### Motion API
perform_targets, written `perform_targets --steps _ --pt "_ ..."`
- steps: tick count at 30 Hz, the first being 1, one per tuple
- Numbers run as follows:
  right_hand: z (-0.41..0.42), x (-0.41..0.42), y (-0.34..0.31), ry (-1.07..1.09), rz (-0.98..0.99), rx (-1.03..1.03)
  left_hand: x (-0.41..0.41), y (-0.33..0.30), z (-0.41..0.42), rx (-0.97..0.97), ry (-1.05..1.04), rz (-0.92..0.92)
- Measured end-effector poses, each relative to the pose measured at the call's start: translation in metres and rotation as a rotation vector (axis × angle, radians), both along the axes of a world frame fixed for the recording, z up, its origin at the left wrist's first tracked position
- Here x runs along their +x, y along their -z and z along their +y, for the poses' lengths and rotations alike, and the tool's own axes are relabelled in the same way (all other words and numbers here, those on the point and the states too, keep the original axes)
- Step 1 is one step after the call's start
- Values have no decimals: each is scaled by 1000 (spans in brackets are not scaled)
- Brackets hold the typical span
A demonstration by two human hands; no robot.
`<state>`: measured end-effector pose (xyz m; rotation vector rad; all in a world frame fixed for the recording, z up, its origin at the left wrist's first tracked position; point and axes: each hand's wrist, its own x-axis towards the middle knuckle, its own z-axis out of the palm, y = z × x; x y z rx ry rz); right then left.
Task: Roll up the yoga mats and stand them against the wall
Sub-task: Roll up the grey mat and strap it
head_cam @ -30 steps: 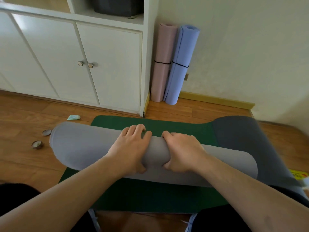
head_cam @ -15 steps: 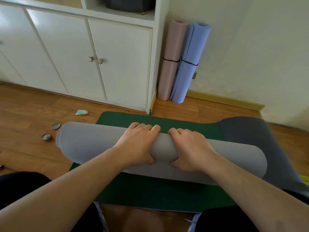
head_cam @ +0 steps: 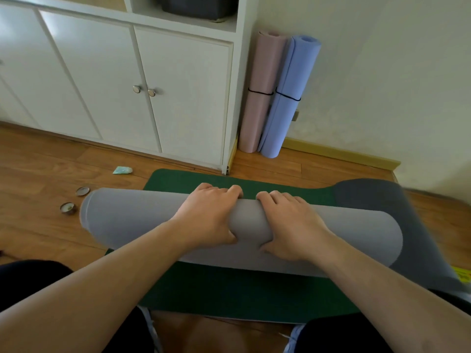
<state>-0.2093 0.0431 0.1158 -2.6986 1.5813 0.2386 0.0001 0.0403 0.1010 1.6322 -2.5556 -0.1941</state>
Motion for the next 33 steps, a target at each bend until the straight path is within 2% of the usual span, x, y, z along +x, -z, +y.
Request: perform_targets --steps 3,8,12,16,20,24,26,30,33 --pt "0 1 -3 -4 -40 -30 0 -4 2 15 19 -33" --pt "-2 -1 -7 28 -63 13 -10 5 12 -120 10 -247" --pt "-2 -5 -4 49 -86 76 -9 7 4 -139 25 -112" --pt "-2 -11 -3 43 16 67 -2 0 0 -58 13 -1" --pt "-2 -8 -2 22 -26 28 -1 -4 2 -5 28 -23" --pt "-7 -8 -11 72 -64 68 -11 2 11 -92 8 -204" --pt "-6 -9 -10 85 -67 105 -15 5 12 -137 0 -235" --pt "-4 -11 -7 53 -67 99 -14 7 5 -106 -9 -117" --pt "-4 -15 -7 44 10 91 -9 2 2 -42 -11 -6"
